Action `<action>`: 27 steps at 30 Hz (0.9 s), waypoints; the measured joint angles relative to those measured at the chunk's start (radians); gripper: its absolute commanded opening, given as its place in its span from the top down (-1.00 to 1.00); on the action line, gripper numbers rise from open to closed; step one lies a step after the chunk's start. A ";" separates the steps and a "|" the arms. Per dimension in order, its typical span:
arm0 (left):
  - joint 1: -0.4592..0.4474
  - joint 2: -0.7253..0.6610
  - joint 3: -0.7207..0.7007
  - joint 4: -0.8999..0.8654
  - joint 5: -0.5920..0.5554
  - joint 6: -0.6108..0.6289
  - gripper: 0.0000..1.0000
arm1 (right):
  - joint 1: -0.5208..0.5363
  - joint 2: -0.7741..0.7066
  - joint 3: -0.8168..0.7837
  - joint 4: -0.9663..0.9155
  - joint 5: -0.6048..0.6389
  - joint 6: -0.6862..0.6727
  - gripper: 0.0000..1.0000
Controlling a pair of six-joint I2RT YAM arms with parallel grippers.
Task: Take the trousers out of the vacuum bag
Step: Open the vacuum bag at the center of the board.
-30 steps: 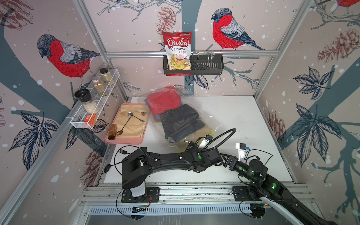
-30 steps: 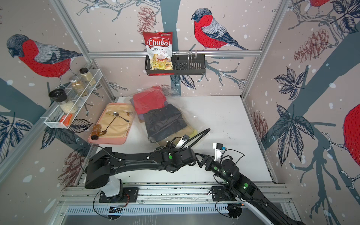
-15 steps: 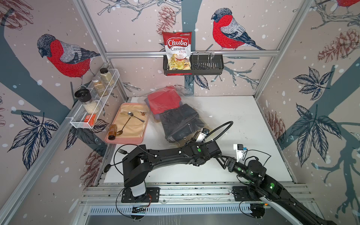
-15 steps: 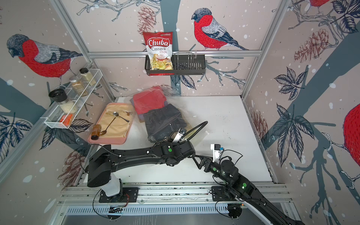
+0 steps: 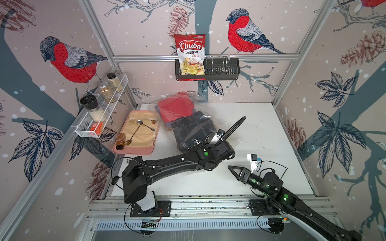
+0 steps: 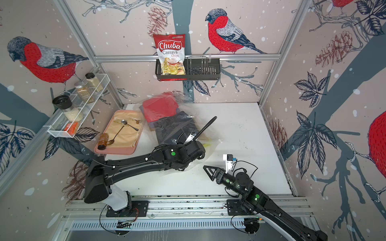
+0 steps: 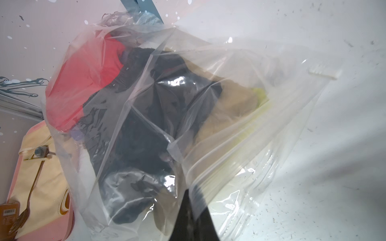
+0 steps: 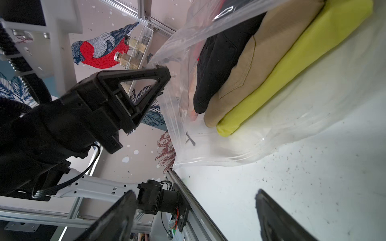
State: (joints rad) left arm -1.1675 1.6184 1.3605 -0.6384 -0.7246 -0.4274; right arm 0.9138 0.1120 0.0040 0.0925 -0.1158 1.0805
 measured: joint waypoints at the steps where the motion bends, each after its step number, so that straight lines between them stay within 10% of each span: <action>1: 0.001 0.000 0.012 -0.002 0.005 0.013 1.00 | 0.008 0.019 0.000 0.024 0.014 0.008 -0.54; 17: 0.085 0.032 0.133 -0.053 0.099 0.043 1.00 | 0.222 0.612 0.074 0.514 0.448 0.099 -0.18; 27: 0.103 0.018 0.160 -0.083 0.123 0.046 1.00 | 0.226 1.031 0.235 0.813 0.507 0.104 -0.11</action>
State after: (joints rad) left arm -1.0645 1.6367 1.5204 -0.7212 -0.6014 -0.3813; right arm 1.1397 1.1431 0.2386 0.9058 0.3908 1.1847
